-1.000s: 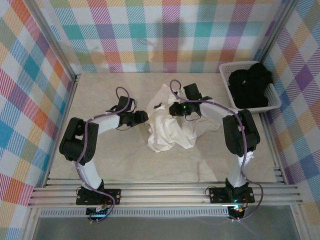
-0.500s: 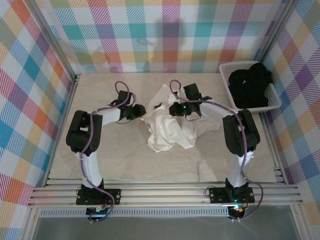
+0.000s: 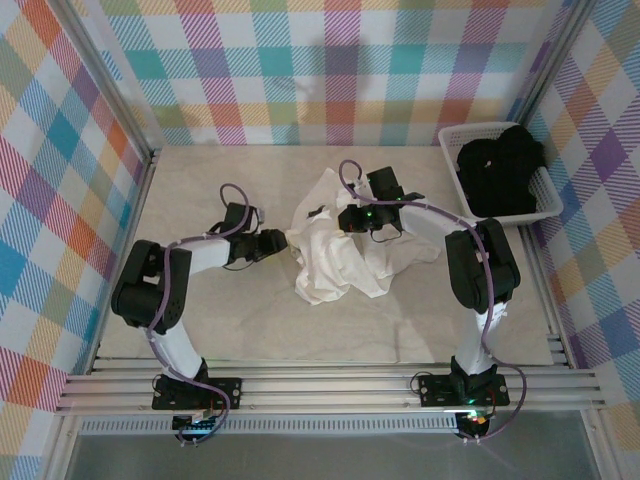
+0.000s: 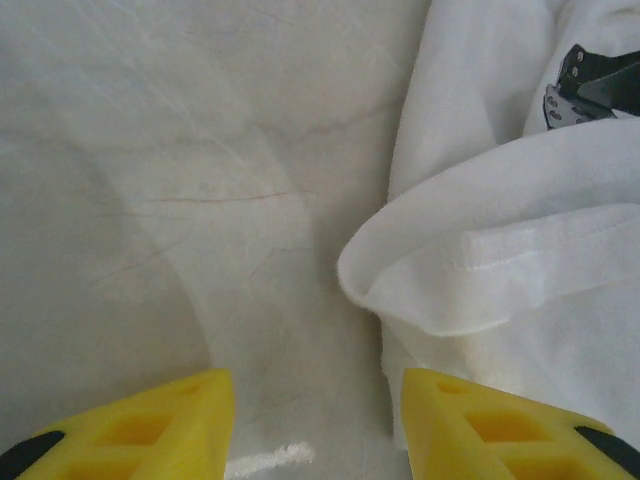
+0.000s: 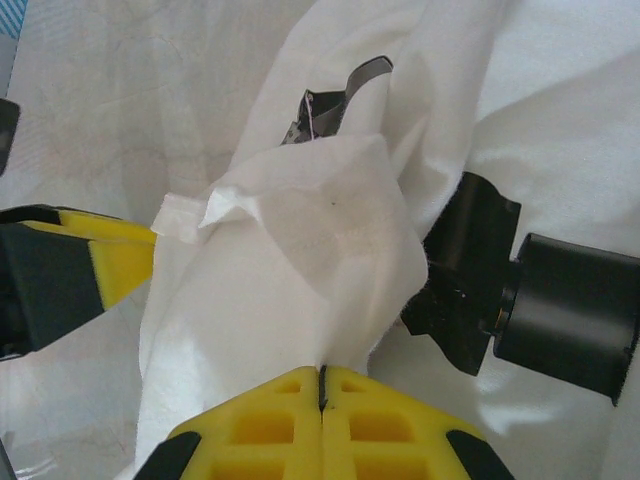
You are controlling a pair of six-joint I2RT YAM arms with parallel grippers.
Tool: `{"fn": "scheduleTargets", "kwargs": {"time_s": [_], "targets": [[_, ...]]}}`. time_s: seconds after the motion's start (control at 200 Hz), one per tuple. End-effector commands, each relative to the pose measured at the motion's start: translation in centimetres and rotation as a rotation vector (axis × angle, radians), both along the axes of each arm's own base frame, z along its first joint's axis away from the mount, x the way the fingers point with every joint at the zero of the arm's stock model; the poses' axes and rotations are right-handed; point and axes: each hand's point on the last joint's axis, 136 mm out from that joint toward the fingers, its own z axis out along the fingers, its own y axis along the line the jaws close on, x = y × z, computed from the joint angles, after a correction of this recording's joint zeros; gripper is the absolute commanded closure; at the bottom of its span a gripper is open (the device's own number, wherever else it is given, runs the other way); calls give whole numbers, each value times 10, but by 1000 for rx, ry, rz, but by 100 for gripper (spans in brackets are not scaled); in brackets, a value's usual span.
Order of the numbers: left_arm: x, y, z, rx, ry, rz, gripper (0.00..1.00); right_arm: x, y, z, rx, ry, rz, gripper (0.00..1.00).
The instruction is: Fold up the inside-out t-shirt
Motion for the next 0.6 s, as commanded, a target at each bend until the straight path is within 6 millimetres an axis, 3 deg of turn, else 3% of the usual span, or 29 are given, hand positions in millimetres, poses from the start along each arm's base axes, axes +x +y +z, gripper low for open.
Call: {"fn": "scheduleTargets", "kwargs": {"time_s": [0.0, 0.595], "targets": [[17, -10, 4, -68, -34, -20, 55, -1, 5, 8, 17, -10, 19, 100], [62, -30, 21, -107, -107, -85, 66, -1, 7, 1, 22, 3, 23, 100]]}}
